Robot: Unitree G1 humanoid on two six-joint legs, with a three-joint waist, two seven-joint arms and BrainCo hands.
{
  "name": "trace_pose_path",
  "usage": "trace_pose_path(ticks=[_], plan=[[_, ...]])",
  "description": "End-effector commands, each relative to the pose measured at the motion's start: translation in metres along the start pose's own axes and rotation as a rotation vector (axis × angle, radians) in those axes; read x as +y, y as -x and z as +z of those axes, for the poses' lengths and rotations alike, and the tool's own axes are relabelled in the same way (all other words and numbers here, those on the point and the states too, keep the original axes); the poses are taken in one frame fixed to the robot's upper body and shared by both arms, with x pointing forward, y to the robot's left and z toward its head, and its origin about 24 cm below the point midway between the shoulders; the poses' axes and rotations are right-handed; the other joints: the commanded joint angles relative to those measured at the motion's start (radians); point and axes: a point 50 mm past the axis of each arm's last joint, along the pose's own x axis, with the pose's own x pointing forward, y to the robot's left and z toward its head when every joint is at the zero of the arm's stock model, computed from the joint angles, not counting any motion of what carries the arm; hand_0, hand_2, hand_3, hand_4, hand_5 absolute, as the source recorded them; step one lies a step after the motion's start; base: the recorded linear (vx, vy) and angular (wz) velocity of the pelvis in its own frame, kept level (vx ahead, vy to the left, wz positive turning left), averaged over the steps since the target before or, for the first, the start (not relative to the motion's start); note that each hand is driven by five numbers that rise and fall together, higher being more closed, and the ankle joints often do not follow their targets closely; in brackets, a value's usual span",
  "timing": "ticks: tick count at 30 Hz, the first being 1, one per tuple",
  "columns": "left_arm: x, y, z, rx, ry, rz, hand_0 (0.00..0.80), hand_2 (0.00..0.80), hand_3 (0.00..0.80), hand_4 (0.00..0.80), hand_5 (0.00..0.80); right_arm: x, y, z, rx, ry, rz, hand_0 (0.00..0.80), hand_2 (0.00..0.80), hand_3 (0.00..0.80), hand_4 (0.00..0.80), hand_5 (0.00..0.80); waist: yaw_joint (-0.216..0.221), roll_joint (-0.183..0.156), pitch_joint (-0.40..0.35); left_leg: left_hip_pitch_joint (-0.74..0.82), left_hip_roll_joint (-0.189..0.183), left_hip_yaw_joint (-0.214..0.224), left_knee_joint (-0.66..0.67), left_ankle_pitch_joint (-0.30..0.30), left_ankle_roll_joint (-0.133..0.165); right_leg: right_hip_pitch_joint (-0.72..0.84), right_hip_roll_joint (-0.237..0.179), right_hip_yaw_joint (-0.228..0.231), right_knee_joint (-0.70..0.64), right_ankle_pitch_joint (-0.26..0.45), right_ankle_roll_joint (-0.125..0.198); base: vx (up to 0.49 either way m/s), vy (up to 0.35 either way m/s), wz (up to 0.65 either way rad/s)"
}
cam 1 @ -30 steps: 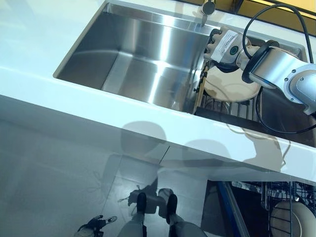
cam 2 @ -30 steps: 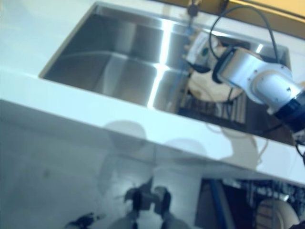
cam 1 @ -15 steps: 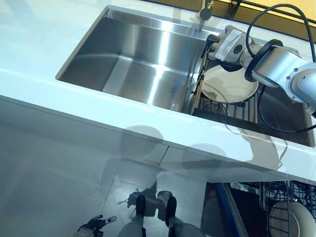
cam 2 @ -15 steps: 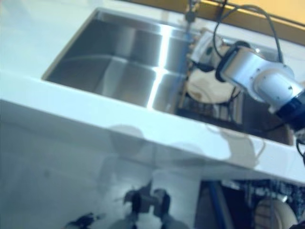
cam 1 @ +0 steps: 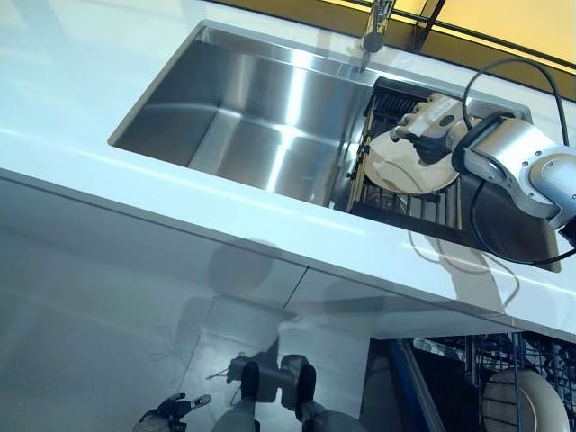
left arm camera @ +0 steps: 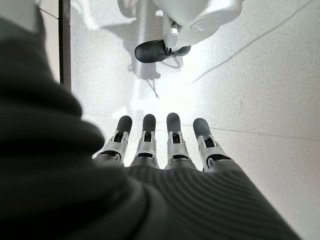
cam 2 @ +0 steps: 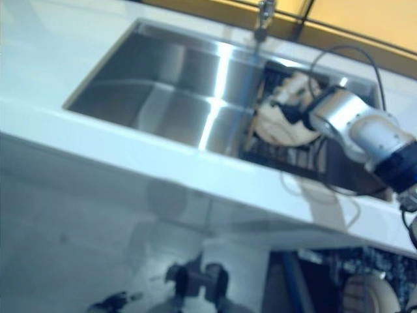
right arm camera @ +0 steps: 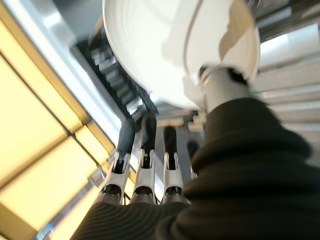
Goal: Take plates into dishwasher
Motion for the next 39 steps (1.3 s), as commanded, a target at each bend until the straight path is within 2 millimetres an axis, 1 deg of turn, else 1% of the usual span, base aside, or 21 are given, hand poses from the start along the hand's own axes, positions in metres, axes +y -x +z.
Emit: trace_pose_path(ticks=[1, 11, 17, 24, 39], plan=[[0.001, 0.001, -0.013, 0.042, -0.019, 0.000, 0.000, 0.000, 0.000, 0.000, 0.000, 0.000, 0.004, -0.018, 0.094, -0.078, -0.009, 0.000, 0.000, 0.000, 0.000, 0.000, -0.015, 0.016, -0.038, 0.015, 0.017, 0.057, -0.004, -0.071, 0.003, 0.025, -0.004, 0.038, -0.002, -0.044, 0.077, 0.002, 0.006, -0.09], [0.001, 0.001, -0.013, 0.039, 0.000, 0.005, 0.000, 0.000, 0.000, 0.000, 0.000, 0.018, 0.004, -0.012, 0.090, -0.113, 0.025, 0.000, 0.000, 0.000, 0.000, 0.000, -0.018, 0.018, -0.027, 0.014, 0.020, 0.068, -0.004, -0.070, 0.005, 0.022, -0.004, 0.042, -0.001, -0.041, 0.077, 0.000, 0.000, -0.02], [0.002, 0.001, -0.012, 0.034, -0.003, 0.008, 0.000, 0.000, 0.000, 0.000, 0.000, 0.023, 0.005, -0.010, 0.082, -0.112, 0.026, 0.000, 0.000, 0.000, 0.000, 0.000, -0.018, 0.014, -0.026, 0.011, 0.021, 0.069, -0.004, -0.069, 0.005, 0.019, -0.003, 0.038, -0.001, -0.039, 0.079, -0.001, -0.001, -0.01], [0.001, 0.001, -0.011, 0.033, 0.003, 0.013, 0.000, 0.000, 0.000, 0.000, 0.000, 0.019, 0.005, -0.007, 0.097, -0.070, -0.022, 0.000, 0.000, 0.000, 0.000, 0.000, -0.016, 0.016, -0.019, 0.007, 0.022, 0.069, -0.004, -0.066, 0.007, 0.015, -0.003, 0.037, -0.001, -0.036, 0.080, 0.000, 0.000, 0.00], [-0.004, 0.000, -0.009, 0.029, 0.022, 0.007, 0.000, 0.000, 0.000, 0.000, 0.000, 0.001, 0.007, -0.015, 0.200, -0.013, -0.132, 0.000, 0.000, 0.000, 0.000, 0.000, -0.009, 0.030, -0.009, -0.013, 0.013, 0.055, -0.004, -0.062, 0.008, -0.001, -0.004, 0.035, -0.001, -0.034, 0.079, 0.000, 0.000, 0.00]])
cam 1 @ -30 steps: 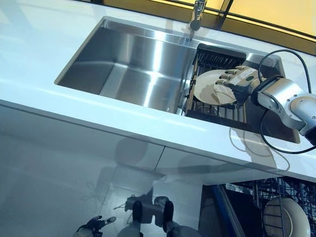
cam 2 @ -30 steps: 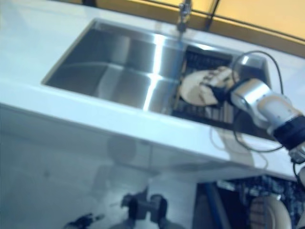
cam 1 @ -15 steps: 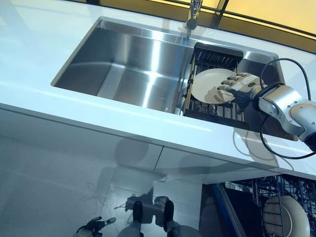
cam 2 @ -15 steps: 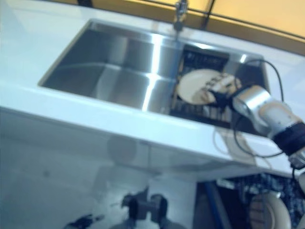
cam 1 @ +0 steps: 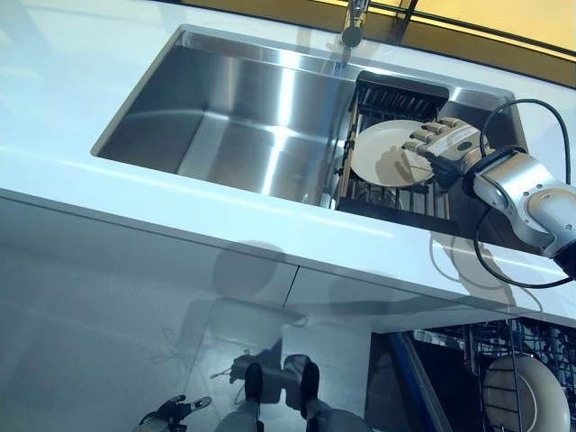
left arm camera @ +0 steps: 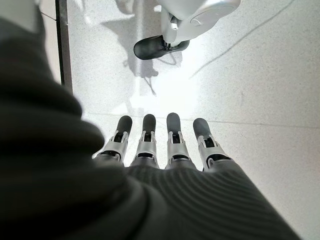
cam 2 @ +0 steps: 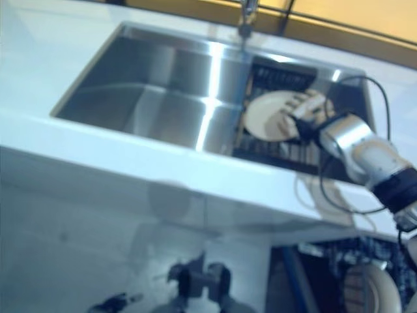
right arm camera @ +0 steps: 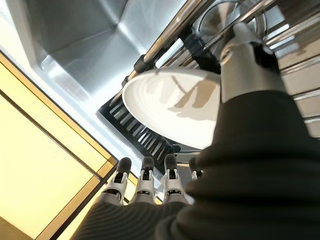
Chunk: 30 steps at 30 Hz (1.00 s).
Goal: Take plates into dishwasher
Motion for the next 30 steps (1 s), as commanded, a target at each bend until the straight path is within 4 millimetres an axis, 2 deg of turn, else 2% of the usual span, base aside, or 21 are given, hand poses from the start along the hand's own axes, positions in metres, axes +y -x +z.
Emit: trace_pose_path(ticks=[1, 7, 18, 20, 21, 22, 23, 30], plan=[[-0.003, 0.000, -0.006, 0.024, 0.018, 0.007, 0.000, 0.000, 0.000, 0.000, 0.000, -0.030, 0.001, -0.014, 0.100, 0.034, -0.141, 0.000, 0.000, 0.000, 0.000, 0.000, 0.013, 0.002, -0.010, -0.010, 0.010, 0.039, -0.004, -0.061, 0.008, 0.005, -0.006, 0.023, -0.001, -0.040, 0.080, 0.000, 0.000, 0.00], [-0.007, 0.000, -0.002, 0.015, 0.029, 0.000, 0.000, 0.000, 0.000, 0.000, 0.000, -0.029, -0.002, -0.005, 0.096, 0.057, -0.128, 0.000, 0.000, 0.000, 0.000, 0.000, 0.017, 0.012, 0.000, -0.023, 0.006, 0.034, -0.004, -0.056, 0.009, -0.008, -0.006, 0.023, 0.001, -0.038, 0.079, -0.006, 0.004, 0.00], [-0.009, -0.001, 0.004, -0.007, 0.025, -0.013, 0.000, 0.000, 0.000, 0.000, 0.000, 0.005, -0.015, 0.010, 0.101, 0.034, -0.073, 0.000, 0.000, 0.000, 0.000, 0.000, 0.037, 0.036, 0.022, -0.037, 0.002, 0.021, -0.004, -0.049, 0.009, -0.022, -0.011, 0.006, 0.006, -0.037, 0.078, -0.013, 0.006, 0.02], [-0.010, -0.001, 0.005, -0.010, 0.024, -0.015, 0.000, 0.000, 0.000, 0.000, 0.000, 0.010, -0.017, 0.012, 0.102, 0.044, -0.059, 0.166, 0.166, 0.166, 0.166, 0.166, 0.040, 0.039, 0.025, -0.040, 0.002, 0.019, -0.004, -0.047, 0.009, -0.024, -0.013, 0.002, 0.006, -0.036, 0.078, 0.000, 0.000, 0.00], [-0.010, -0.001, 0.005, -0.011, 0.024, -0.016, 0.000, 0.000, 0.000, 0.000, 0.000, 0.010, -0.017, 0.012, 0.103, 0.047, -0.055, 0.195, 0.195, 0.195, 0.195, 0.195, 0.041, 0.040, 0.026, -0.041, 0.002, 0.018, -0.004, -0.047, 0.009, -0.024, -0.013, 0.001, 0.005, -0.036, 0.078, 0.000, 0.000, 0.00], [-0.010, -0.001, 0.005, -0.012, 0.027, -0.018, 0.000, 0.000, 0.000, 0.000, 0.000, 0.013, -0.019, 0.013, 0.104, 0.073, -0.038, 0.565, 0.565, 0.565, 0.565, 0.565, 0.043, 0.043, 0.027, -0.043, 0.001, 0.017, -0.004, -0.045, 0.009, -0.025, -0.014, -0.002, 0.005, -0.036, 0.077, 0.000, 0.000, 0.00], [-0.010, -0.001, 0.005, -0.013, 0.025, -0.019, 0.000, 0.000, 0.000, 0.000, 0.000, 0.016, -0.020, 0.013, 0.111, 0.099, -0.032, 0.800, 0.800, 0.800, 0.800, 0.800, 0.046, 0.046, 0.028, -0.044, 0.001, 0.016, -0.004, -0.044, 0.009, -0.026, -0.014, -0.004, 0.005, -0.035, 0.076, -0.024, 0.006, 0.05], [-0.006, 0.000, 0.001, -0.005, 0.011, -0.015, 0.000, 0.000, 0.000, 0.000, 0.000, 0.017, -0.020, 0.005, 0.160, 0.182, -0.040, 0.800, 0.800, 0.800, 0.800, 0.800, 0.053, 0.044, 0.027, -0.046, 0.002, 0.012, -0.004, -0.041, 0.008, -0.024, -0.015, -0.016, 0.003, -0.035, 0.077, -0.012, 0.003, 0.04]])
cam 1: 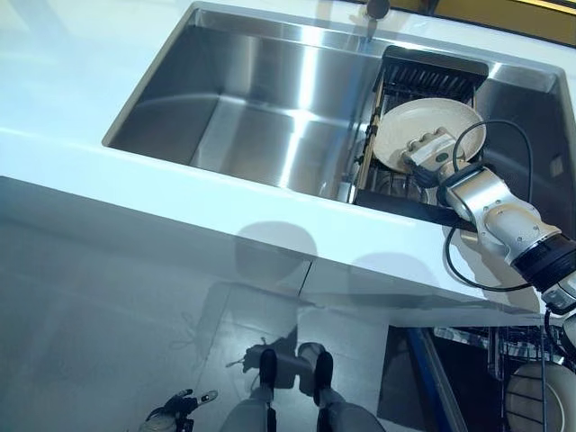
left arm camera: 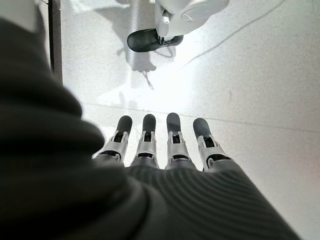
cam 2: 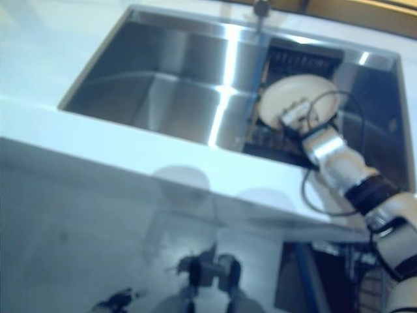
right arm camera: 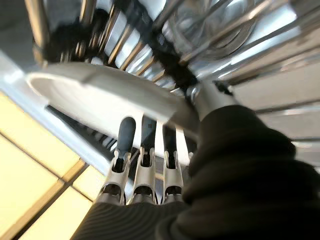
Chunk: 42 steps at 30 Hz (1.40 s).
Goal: Take plates into dishwasher
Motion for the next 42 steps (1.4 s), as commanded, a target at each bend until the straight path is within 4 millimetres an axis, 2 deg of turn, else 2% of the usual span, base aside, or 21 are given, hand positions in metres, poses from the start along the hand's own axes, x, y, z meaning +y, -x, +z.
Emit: trace_pose_path(ticks=[1, 11, 23, 27, 32, 37, 39, 42], plan=[[0.003, 0.000, -0.008, 0.029, -0.025, 0.008, 0.000, 0.000, 0.000, 0.000, 0.000, 0.006, -0.001, -0.015, 0.060, 0.105, 0.020, 0.800, 0.800, 0.800, 0.800, 0.800, 0.025, -0.020, -0.014, -0.014, 0.006, 0.036, -0.004, -0.047, 0.007, -0.002, -0.012, 0.003, 0.004, -0.034, 0.077, 0.000, 0.000, 0.00], [0.003, 0.001, -0.009, 0.035, -0.031, 0.014, 0.000, 0.000, 0.000, 0.000, 0.000, 0.002, 0.005, -0.034, 0.115, 0.179, -0.037, 0.800, 0.800, 0.800, 0.800, 0.800, 0.018, -0.030, -0.032, -0.012, 0.007, 0.039, -0.004, -0.053, 0.012, 0.000, -0.008, 0.007, -0.001, -0.035, 0.079, 0.000, 0.000, 0.00], [0.005, 0.002, -0.015, 0.056, -0.015, 0.020, 0.000, 0.000, 0.000, 0.000, 0.000, -0.013, 0.019, -0.066, 0.154, 0.136, -0.144, 0.800, 0.800, 0.800, 0.800, 0.800, -0.006, -0.048, -0.071, 0.013, 0.008, 0.049, -0.004, -0.067, 0.015, 0.020, -0.006, 0.018, -0.001, -0.040, 0.080, 0.000, 0.000, 0.00], [0.005, 0.002, -0.019, 0.070, -0.009, 0.024, 0.000, 0.000, 0.000, 0.000, 0.000, -0.017, 0.026, -0.075, 0.173, 0.028, -0.178, 0.800, 0.800, 0.800, 0.800, 0.800, -0.018, -0.059, -0.092, 0.028, 0.010, 0.056, -0.004, -0.076, 0.016, 0.033, -0.006, 0.027, -0.001, -0.043, 0.083, 0.008, 0.003, 0.00], [0.005, 0.004, -0.028, 0.094, -0.007, 0.028, 0.000, 0.000, 0.000, 0.000, 0.000, -0.019, 0.039, -0.095, 0.225, -0.235, -0.235, 0.800, 0.800, 0.800, 0.800, 0.800, -0.038, -0.075, -0.131, 0.066, 0.012, 0.073, -0.004, -0.096, 0.018, 0.059, -0.005, 0.046, -0.001, -0.048, 0.087, 0.045, 0.016, -0.06], [0.004, 0.005, -0.036, 0.116, -0.019, 0.032, 0.000, 0.000, 0.000, 0.000, 0.000, -0.023, 0.046, -0.107, 0.255, -0.383, -0.279, 0.800, 0.800, 0.800, 0.800, 0.800, -0.048, -0.089, -0.170, 0.101, 0.014, 0.092, -0.004, -0.115, 0.020, 0.088, -0.002, 0.065, -0.001, -0.055, 0.090, 0.046, 0.013, -0.13], [0.005, 0.006, -0.039, 0.124, -0.026, 0.034, 0.000, 0.000, 0.000, 0.000, 0.000, -0.020, 0.048, -0.113, 0.280, -0.443, -0.271, 0.800, 0.800, 0.800, 0.800, 0.800, -0.053, -0.094, -0.186, 0.112, 0.015, 0.099, -0.004, -0.122, 0.023, 0.095, -0.001, 0.071, -0.001, -0.056, 0.091, 0.045, 0.013, -0.13], [0.006, 0.007, -0.044, 0.139, -0.039, 0.037, 0.000, 0.000, 0.000, 0.000, 0.000, -0.010, 0.052, -0.122, 0.319, -0.626, -0.241, 0.800, 0.800, 0.800, 0.800, 0.800, -0.063, -0.101, -0.211, 0.131, 0.019, 0.112, -0.004, -0.130, 0.025, 0.106, 0.003, 0.088, -0.001, -0.056, 0.094, 0.050, 0.000, -0.17]])
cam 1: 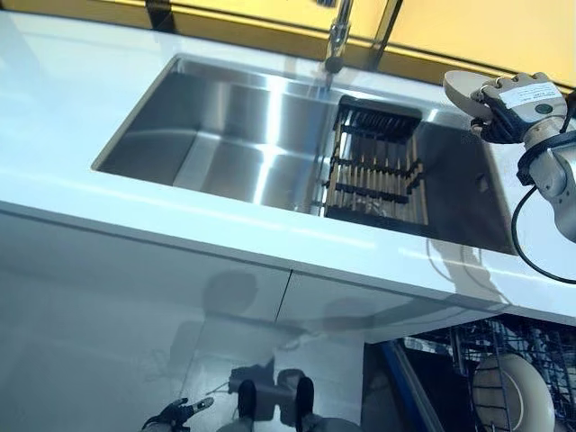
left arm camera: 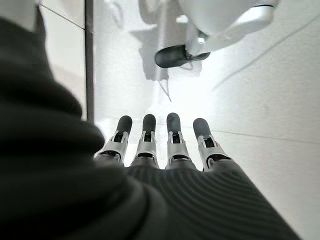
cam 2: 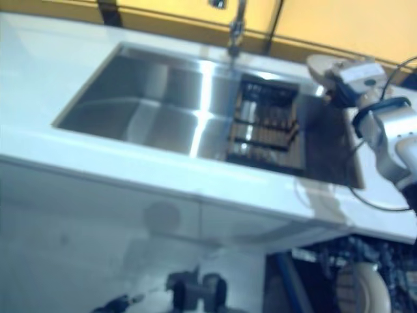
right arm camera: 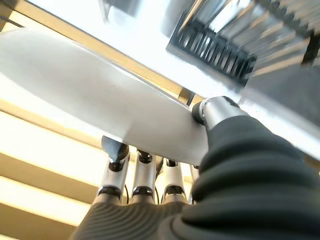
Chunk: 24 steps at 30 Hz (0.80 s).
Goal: Take plates into dishwasher
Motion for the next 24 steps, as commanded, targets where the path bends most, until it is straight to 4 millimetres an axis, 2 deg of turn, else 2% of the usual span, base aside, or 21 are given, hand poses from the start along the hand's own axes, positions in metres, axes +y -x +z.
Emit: trace_pose_path(ticks=[1, 4, 7, 14, 18, 24], plan=[[0.007, 0.004, -0.030, 0.096, -0.074, 0.030, 0.000, 0.000, 0.000, 0.000, 0.000, -0.014, 0.007, -0.031, 0.144, -0.185, -0.039, 0.800, 0.800, 0.800, 0.800, 0.800, -0.002, -0.008, -0.095, 0.050, 0.016, 0.059, -0.002, -0.114, 0.023, 0.046, 0.000, 0.031, -0.001, -0.056, 0.093, 0.054, -0.005, -0.15], [0.010, 0.005, -0.035, 0.107, -0.089, 0.033, 0.000, 0.000, 0.000, 0.000, 0.000, 0.001, 0.014, -0.044, 0.219, -0.425, 0.026, 0.800, 0.800, 0.800, 0.800, 0.800, -0.016, -0.012, -0.114, 0.070, 0.021, 0.075, -0.002, -0.122, 0.023, 0.057, 0.004, 0.050, -0.001, -0.053, 0.095, 0.045, -0.016, -0.19], [0.013, 0.005, -0.039, 0.118, -0.108, 0.035, 0.000, 0.000, 0.000, 0.000, 0.000, 0.014, 0.021, -0.057, 0.283, -0.562, 0.051, 0.800, 0.800, 0.800, 0.800, 0.800, -0.028, -0.013, -0.130, 0.087, 0.026, 0.094, -0.002, -0.129, 0.022, 0.065, 0.009, 0.066, -0.001, -0.052, 0.096, 0.033, -0.036, -0.20], [0.014, 0.008, -0.048, 0.150, -0.139, 0.026, 0.000, 0.000, 0.000, 0.000, 0.000, 0.022, 0.046, -0.097, 0.422, -0.645, 0.095, 0.800, 0.800, 0.800, 0.800, 0.800, -0.073, -0.013, -0.168, 0.114, 0.043, 0.147, -0.002, -0.143, 0.020, 0.066, 0.028, 0.119, -0.001, -0.044, 0.102, 0.011, -0.050, -0.26], [0.015, 0.009, -0.053, 0.166, -0.151, 0.023, 0.000, 0.000, 0.000, 0.000, 0.000, 0.026, 0.061, -0.113, 0.476, -0.707, 0.118, 0.800, 0.800, 0.800, 0.800, 0.800, -0.098, -0.014, -0.178, 0.125, 0.053, 0.177, -0.002, -0.149, 0.019, 0.063, 0.038, 0.145, -0.001, -0.040, 0.103, -0.006, -0.077, -0.26], [0.018, 0.010, -0.057, 0.180, -0.178, 0.023, 0.000, 0.000, 0.000, 0.000, 0.000, 0.035, 0.092, -0.135, 0.552, -0.750, 0.117, 0.800, 0.800, 0.800, 0.800, 0.800, -0.132, -0.011, -0.182, 0.141, 0.067, 0.217, -0.002, -0.157, 0.017, 0.064, 0.043, 0.157, -0.001, -0.040, 0.103, -0.003, -0.101, -0.21]])
